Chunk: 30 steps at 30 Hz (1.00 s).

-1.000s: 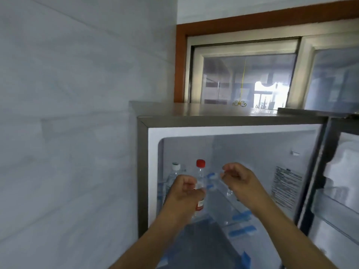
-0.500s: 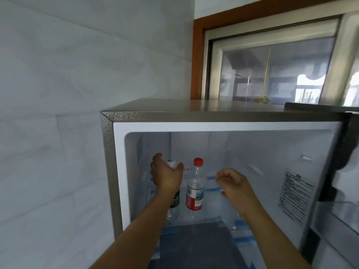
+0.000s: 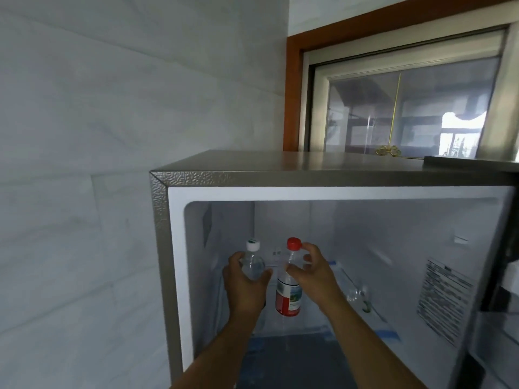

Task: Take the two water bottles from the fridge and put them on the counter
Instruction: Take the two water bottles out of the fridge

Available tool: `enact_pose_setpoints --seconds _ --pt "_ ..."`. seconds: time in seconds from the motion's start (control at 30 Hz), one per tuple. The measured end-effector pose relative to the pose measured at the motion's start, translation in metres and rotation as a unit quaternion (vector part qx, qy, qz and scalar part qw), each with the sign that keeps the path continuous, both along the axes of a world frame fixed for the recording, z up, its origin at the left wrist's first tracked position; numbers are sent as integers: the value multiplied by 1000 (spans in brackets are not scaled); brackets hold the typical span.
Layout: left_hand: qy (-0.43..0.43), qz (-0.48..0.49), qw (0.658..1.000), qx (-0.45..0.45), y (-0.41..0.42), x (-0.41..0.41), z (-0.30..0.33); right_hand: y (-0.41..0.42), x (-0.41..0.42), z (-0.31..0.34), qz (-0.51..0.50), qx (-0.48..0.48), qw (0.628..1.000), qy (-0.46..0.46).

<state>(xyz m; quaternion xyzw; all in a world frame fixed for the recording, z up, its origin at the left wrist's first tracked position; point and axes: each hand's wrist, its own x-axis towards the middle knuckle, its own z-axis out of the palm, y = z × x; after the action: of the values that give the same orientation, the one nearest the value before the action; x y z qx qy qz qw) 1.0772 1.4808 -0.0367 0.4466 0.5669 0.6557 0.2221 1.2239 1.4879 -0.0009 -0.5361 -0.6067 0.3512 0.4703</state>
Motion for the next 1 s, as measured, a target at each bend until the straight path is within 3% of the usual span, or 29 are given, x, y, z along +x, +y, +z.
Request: enact_pose_setpoints --seconds 0.37,1.0 --pt "11 -16 1000 10 -17 -3 0 34 -12 -26 16 -40 999 5" --pt "9 -51 999 -8 -48 -4 -4 -1 12 -43 1 29 1000 -1"
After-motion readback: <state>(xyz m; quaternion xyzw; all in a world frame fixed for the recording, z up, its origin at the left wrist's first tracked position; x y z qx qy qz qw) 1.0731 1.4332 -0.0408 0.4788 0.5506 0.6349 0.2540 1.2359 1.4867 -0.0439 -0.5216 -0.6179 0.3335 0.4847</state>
